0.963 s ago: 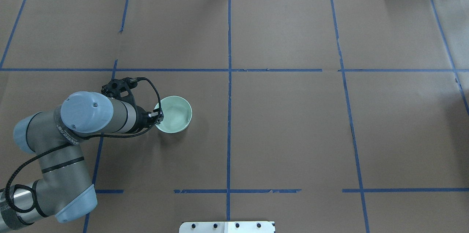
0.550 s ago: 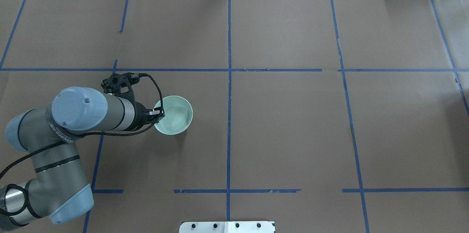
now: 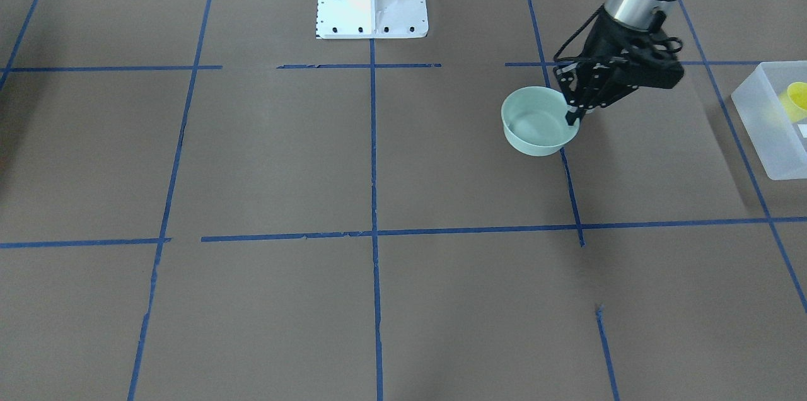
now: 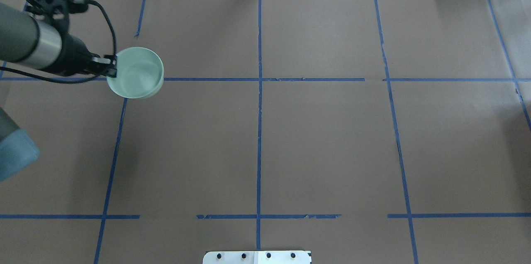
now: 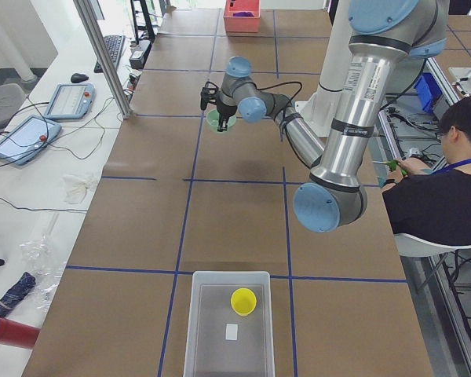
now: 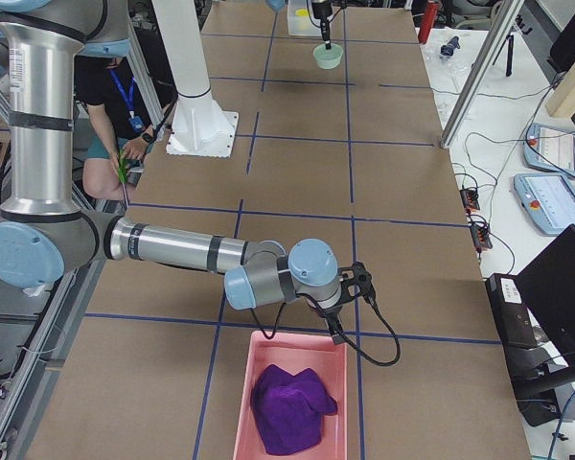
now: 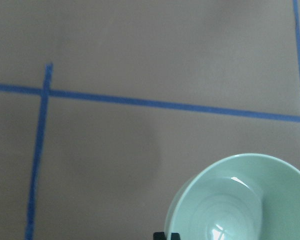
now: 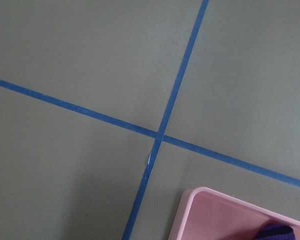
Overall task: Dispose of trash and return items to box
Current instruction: 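Carry the green bowl with the left gripper into the clear bin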
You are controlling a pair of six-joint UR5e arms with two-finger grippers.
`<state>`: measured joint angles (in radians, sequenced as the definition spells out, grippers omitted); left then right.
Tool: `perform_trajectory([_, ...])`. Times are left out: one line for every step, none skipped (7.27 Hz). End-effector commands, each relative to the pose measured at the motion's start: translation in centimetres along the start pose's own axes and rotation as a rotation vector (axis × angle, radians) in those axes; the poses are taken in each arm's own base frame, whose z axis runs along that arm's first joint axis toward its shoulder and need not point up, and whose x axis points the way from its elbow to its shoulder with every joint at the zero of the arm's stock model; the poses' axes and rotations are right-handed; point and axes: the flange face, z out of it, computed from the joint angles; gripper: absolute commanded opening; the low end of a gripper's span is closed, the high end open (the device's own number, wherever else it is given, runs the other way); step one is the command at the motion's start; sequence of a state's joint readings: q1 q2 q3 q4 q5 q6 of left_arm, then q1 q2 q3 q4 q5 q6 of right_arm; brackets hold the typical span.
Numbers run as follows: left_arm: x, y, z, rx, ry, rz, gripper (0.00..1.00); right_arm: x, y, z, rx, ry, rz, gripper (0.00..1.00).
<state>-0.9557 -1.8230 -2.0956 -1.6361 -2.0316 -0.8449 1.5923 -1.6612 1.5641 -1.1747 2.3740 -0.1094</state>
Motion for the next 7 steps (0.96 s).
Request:
perform_trajectory([-14.8,-1.3,-5.0,-0.031,-0.094,0.284,0.0,-1.2,-1.1,-1.4,0.013,-0.003,0.129,1.0])
perform_trajectory([-24.6,-1.9,-6.5,-0.058,-0.119,0.34,0.0,-1.4,-1.4,-1.5,0.015,-0.007,0.145,1.0])
perform_trajectory([-32.9,-1.9,-6.9,-0.095,-0.161,0.431,0.0,-1.9,-1.8,-1.8,0.007,-0.02,0.152,1.0])
perform_trajectory([-40.8,-1.1,-7.3,-0.134,-0.189,0.471,0.0,-3.7,-2.8,-2.6,-0.023,-0.03,0.154,1.0])
perform_trajectory([-46.2,0.9,-7.2,-0.15,-0.197,0.469,0.0,-5.8,-3.4,-3.9,-0.076,-0.039,0.188,1.0])
perform_trajectory([-50.4,4.7,-5.0,-0.12,-0.209,0.489,0.0,-8.2,-5.1,-6.3,-0.129,-0.039,0.239,1.0])
perform_trajectory([-54.8,8.2,-1.6,-0.109,-0.211,0.494,0.0,-8.9,-5.4,-8.1,-0.143,-0.027,0.221,1.0])
